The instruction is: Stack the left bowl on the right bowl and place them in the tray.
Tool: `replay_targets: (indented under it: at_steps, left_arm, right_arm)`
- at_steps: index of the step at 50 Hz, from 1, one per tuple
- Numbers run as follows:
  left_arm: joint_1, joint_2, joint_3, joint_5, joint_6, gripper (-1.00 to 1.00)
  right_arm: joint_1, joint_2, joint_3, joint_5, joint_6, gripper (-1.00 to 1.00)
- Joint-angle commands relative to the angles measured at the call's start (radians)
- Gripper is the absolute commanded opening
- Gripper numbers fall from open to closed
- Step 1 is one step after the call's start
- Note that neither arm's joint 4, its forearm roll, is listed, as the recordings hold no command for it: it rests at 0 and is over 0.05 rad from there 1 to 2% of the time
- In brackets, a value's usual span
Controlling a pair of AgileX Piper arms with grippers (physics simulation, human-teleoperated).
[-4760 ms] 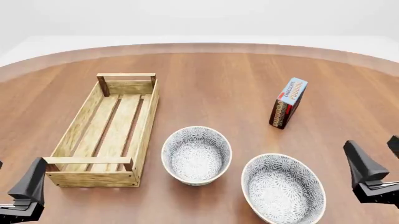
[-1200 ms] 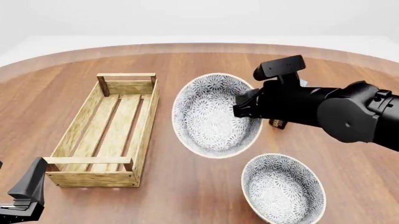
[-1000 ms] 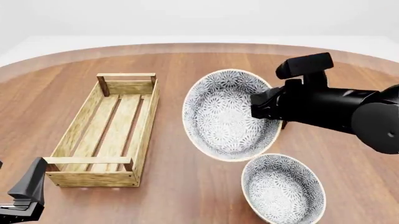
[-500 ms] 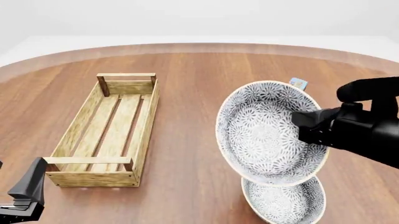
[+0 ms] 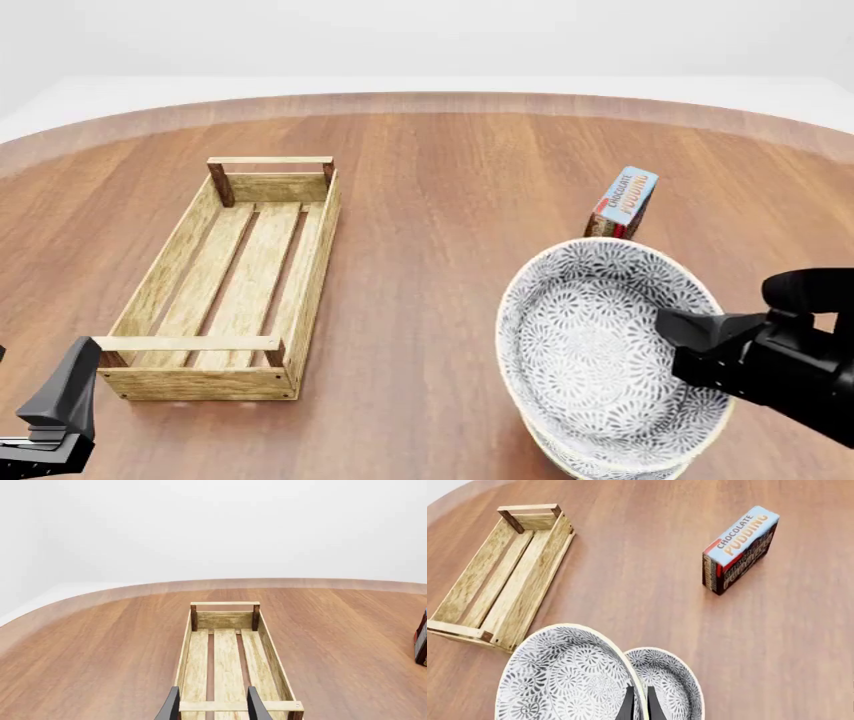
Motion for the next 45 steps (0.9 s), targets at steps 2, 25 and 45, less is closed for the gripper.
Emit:
replay_targets:
  at_steps: [2,25,45]
  left_arm:
    - [0.000,0.000,0.000,0.000,0.000,1.00]
    - [0.000,0.000,0.000,0.000,0.000,1.00]
    - [0.000,0.000,0.000,0.000,0.000,1.00]
  right_arm:
    - [-0.036,-0.041,0.074,-0.026,0.031,-1.00]
    - [-0.099,-0.025,0.164,-0.116,0.044,-1.00]
    - [-0.123,0.091,0.205,-0.245,0.048,-1.00]
